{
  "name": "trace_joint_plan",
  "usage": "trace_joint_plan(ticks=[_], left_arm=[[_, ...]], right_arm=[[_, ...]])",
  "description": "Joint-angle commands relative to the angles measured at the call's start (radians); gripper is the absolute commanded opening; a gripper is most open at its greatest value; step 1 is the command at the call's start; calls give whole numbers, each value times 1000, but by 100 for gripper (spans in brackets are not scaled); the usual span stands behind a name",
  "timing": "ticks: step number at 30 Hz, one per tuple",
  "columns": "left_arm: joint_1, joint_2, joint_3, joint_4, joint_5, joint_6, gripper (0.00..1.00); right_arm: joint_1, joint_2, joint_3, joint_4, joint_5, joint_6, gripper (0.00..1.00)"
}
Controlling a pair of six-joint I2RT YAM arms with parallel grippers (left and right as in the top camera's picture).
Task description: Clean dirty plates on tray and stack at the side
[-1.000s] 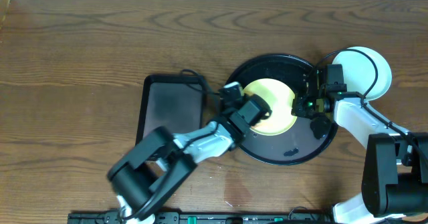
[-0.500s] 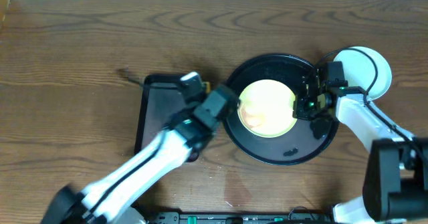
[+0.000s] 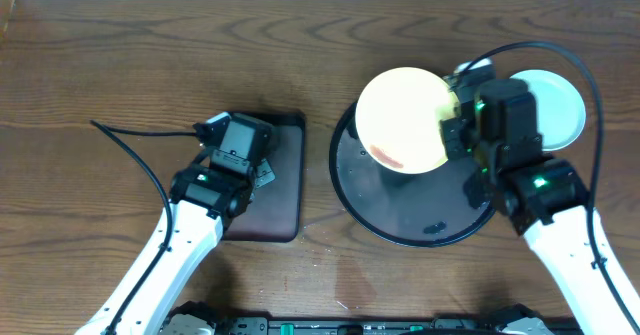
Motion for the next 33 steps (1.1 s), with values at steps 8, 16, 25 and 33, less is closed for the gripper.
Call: trace_joint_plan(ticks=[8,16,25,33], left_arm=[[31,5,-10,-14,62,56,7],[31,5,-10,-21,62,56,7],[31,5,-10,-20,62,56,7],[31,5,-10,-20,62,56,7]], right_arm=[[168,-2,4,167,532,-431,1],[251,-2,4,246,630,-514,1],[243,14,1,228,621,-493,1],[246,23,2,267,656,-583,1]])
